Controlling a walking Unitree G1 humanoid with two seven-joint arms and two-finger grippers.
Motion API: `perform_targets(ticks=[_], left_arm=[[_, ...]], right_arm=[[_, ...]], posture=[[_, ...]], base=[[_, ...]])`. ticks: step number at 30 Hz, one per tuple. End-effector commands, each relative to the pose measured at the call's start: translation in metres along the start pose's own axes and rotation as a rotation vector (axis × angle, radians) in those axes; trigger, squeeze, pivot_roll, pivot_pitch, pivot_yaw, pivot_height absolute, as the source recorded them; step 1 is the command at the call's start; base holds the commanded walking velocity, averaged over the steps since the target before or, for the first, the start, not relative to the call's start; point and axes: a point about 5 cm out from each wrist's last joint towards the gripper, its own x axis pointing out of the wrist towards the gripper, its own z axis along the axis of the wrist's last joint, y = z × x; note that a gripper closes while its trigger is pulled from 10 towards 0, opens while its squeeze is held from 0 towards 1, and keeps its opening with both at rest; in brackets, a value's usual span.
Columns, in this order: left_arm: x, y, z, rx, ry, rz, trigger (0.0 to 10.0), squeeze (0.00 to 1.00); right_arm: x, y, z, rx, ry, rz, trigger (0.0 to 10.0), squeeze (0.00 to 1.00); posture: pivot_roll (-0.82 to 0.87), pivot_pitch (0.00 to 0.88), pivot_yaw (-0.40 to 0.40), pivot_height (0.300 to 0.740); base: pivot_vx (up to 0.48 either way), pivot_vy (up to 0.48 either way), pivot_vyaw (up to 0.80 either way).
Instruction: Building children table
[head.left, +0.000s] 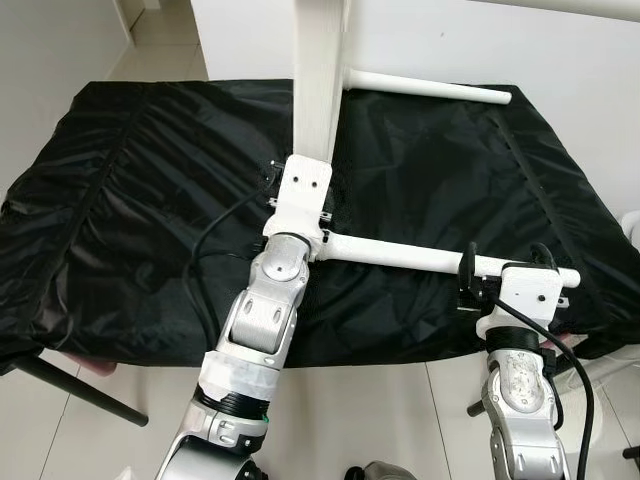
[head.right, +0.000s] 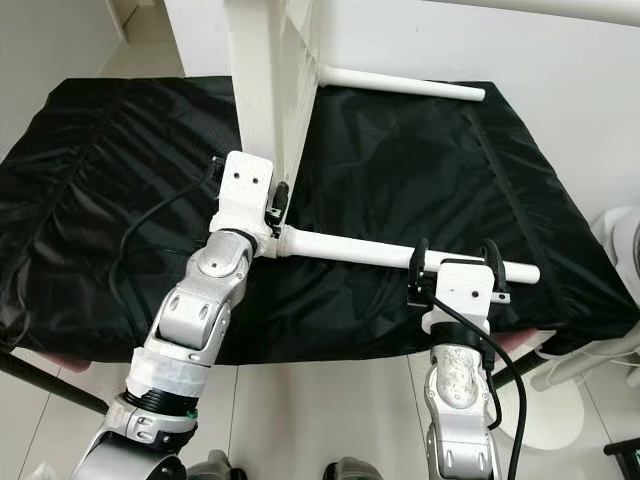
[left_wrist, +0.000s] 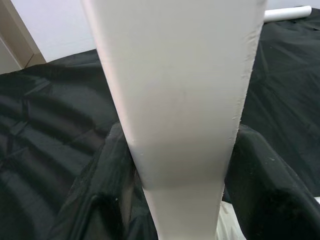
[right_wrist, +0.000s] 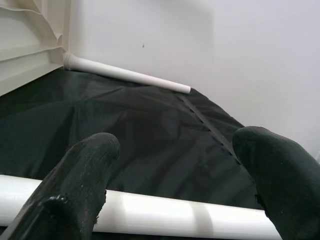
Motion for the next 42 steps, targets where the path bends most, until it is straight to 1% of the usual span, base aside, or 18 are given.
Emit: perform_targets(ticks=[1,4,6,10,12,16,20,25,27,30,32,34,35,36,38,39,40,42], left_arm=[[-0.002,-0.003,0.019,-0.019,-0.079,0.033,10.0,0.00],[-0.003,-0.001,0.020,-0.015,-0.086,0.038,10.0,0.00],[-0.010,0.018,0.028,0.042,-0.143,0.138,10.0,0.00],[-0.014,0.025,0.031,0.055,-0.161,0.179,10.0,0.00],[-0.023,0.046,0.035,0.086,-0.202,0.288,10.0,0.00],[-0.026,0.052,0.036,0.084,-0.212,0.315,10.0,0.00],[-0.038,0.065,0.042,0.124,-0.296,0.355,10.0,0.00],[-0.043,0.066,0.037,0.107,-0.305,0.333,10.0,0.00],[-0.045,0.062,0.029,0.102,-0.281,0.273,10.0,0.00],[-0.047,0.060,0.027,0.108,-0.284,0.253,10.0,0.00],[-0.047,0.055,0.021,0.067,-0.264,0.185,10.0,0.00],[-0.047,0.055,0.021,0.067,-0.264,0.185,10.0,0.00],[-0.048,0.051,0.020,0.046,-0.260,0.133,10.0,1.00],[-0.048,0.051,0.020,0.046,-0.260,0.133,10.0,1.00],[-0.051,0.041,0.020,0.036,-0.284,0.037,10.0,1.00],[-0.053,0.037,0.020,0.039,-0.291,-0.012,10.0,0.84],[-0.053,0.034,0.020,0.047,-0.299,-0.050,10.0,0.00],[-0.053,0.032,0.020,0.064,-0.304,-0.071,10.0,0.00]], right_arm=[[-0.001,-0.002,0.000,-0.009,0.005,-0.012,10.0,0.00],[-0.001,-0.002,0.000,-0.009,0.005,-0.013,10.0,0.00],[-0.001,-0.003,0.000,-0.010,0.006,-0.013,10.0,0.00],[-0.002,-0.003,0.000,-0.012,0.007,-0.013,10.0,0.00],[-0.002,-0.003,-0.001,-0.014,0.010,-0.007,10.0,0.00],[-0.002,-0.003,-0.001,-0.013,0.011,-0.004,10.0,0.00],[0.001,-0.002,-0.002,-0.011,0.011,0.011,10.0,0.00],[0.003,0.000,-0.002,-0.011,0.009,0.026,10.0,0.00],[0.004,0.001,-0.001,-0.013,0.007,0.032,10.0,0.00],[0.004,0.000,-0.001,-0.014,0.007,0.032,10.0,0.00],[0.002,-0.001,-0.002,-0.018,0.011,0.032,10.0,0.00],[0.002,-0.001,-0.002,-0.018,0.011,0.032,10.0,0.00],[0.002,-0.002,-0.002,-0.021,0.012,0.032,10.0,0.00],[0.002,-0.002,-0.002,-0.021,0.012,0.032,10.0,0.00],[0.001,-0.003,-0.002,-0.026,0.015,0.031,10.0,0.00],[0.001,-0.003,-0.002,-0.027,0.016,0.030,10.0,0.00],[0.001,-0.003,-0.002,-0.027,0.017,0.029,10.0,0.00],[0.001,-0.003,-0.002,-0.027,0.017,0.030,10.0,0.00]], posture=[[0.01,0.045,0.016,0.740],[0.01,0.045,0.016,0.740],[0.01,0.052,0.012,0.740],[0.02,0.053,0.010,0.740],[0.02,0.057,0.003,0.740],[0.03,0.060,-0.004,0.740],[0.04,0.064,-0.018,0.740],[0.04,0.064,-0.021,0.740],[0.04,0.066,-0.023,0.740],[0.04,0.066,-0.023,0.740],[0.03,0.068,-0.022,0.740],[0.03,0.068,-0.022,0.740],[0.03,0.070,-0.023,0.740],[0.03,0.070,-0.023,0.740],[0.03,0.071,-0.020,0.740],[0.03,0.071,-0.020,0.740],[0.03,0.070,-0.017,0.740],[0.03,0.070,-0.016,0.740]], base=[[0.000,0.000,0.00],[0.000,0.000,0.00],[0.000,0.000,0.00],[0.000,0.000,0.00],[0.000,0.000,0.00],[0.000,0.000,0.00],[0.000,0.000,0.00],[0.000,0.000,0.00],[0.000,0.000,0.00],[0.000,0.000,0.00],[0.000,0.000,0.00],[0.000,0.000,0.00],[0.000,0.000,0.00],[0.000,0.000,0.00],[0.000,0.000,0.00],[0.000,0.000,0.00],[0.000,0.000,0.00],[0.000,0.000,0.00]])
